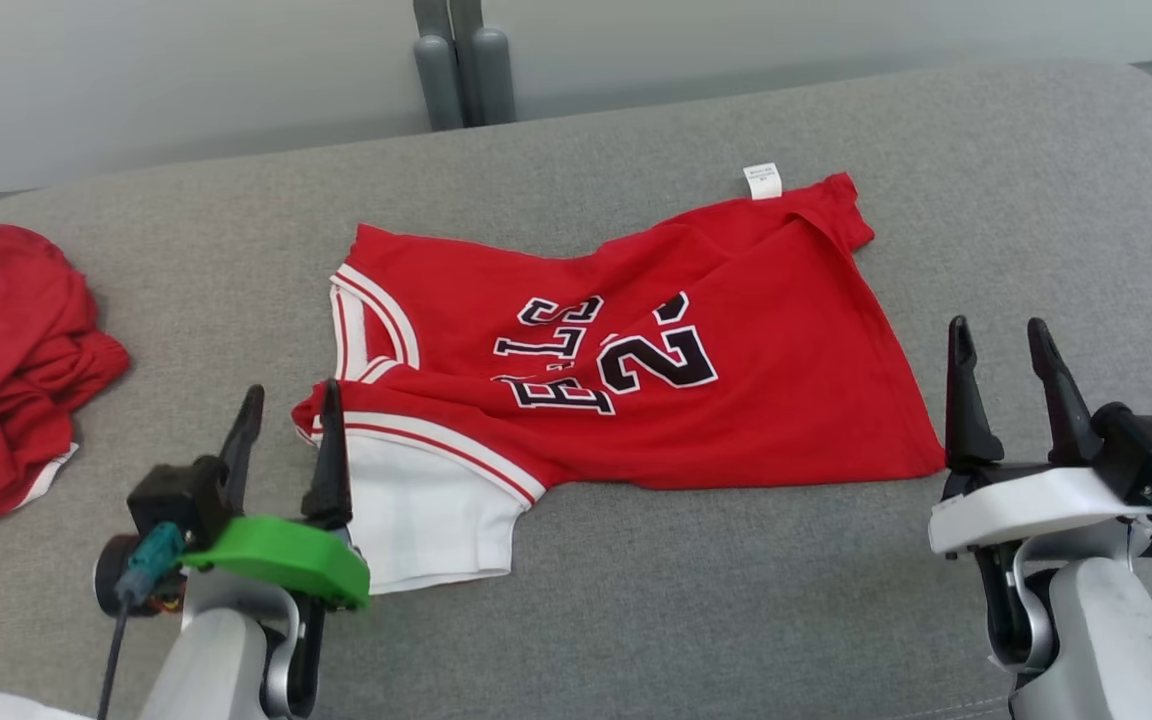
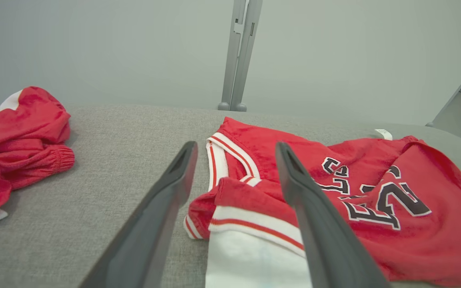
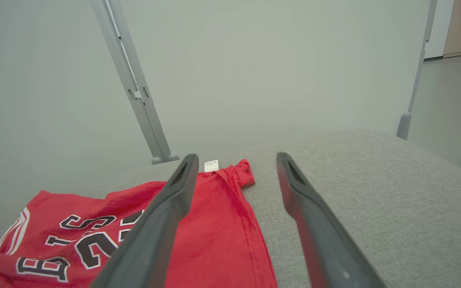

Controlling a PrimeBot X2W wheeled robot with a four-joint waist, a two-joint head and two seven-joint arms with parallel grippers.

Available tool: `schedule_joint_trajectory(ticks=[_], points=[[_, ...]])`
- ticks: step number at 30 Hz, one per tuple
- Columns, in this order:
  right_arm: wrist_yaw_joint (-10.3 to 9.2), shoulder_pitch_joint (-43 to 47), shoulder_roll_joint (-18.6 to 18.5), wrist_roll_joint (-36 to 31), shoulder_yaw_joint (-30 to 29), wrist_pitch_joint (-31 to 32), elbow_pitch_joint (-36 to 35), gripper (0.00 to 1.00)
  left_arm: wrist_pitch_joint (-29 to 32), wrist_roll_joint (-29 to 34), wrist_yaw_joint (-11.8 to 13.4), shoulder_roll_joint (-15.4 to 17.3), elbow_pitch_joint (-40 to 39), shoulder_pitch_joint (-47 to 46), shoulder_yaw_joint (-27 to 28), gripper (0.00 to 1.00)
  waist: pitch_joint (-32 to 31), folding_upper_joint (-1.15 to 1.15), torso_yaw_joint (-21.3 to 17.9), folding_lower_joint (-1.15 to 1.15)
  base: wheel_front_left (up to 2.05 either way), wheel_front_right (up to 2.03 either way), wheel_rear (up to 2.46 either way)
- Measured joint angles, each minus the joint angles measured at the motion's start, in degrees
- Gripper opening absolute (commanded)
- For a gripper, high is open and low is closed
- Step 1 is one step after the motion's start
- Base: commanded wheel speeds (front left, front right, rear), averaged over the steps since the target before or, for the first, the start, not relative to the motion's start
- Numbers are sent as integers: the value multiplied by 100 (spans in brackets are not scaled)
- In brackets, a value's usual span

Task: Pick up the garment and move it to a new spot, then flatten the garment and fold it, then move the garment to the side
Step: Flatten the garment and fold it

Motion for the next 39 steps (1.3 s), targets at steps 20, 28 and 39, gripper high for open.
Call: schedule_joint_trajectory(ticks=[20, 28, 39], points=[[0, 663, 2, -33, 668, -5, 250, 100, 0, 386, 213, -409, -1079, 1696, 92, 100, -879, 0, 644, 0, 0, 0, 0], [0, 687, 2, -31, 746, -5, 345, 100, 0, 505, 237, -431, -1093, 1743, 116, 100, -916, 0, 627, 0, 0, 0, 0], [0, 716, 2, -40, 724, -5, 379, 100, -1, 569, 196, -446, -1015, 1816, 103, 100, -924, 0, 595, 0, 0, 0, 0]])
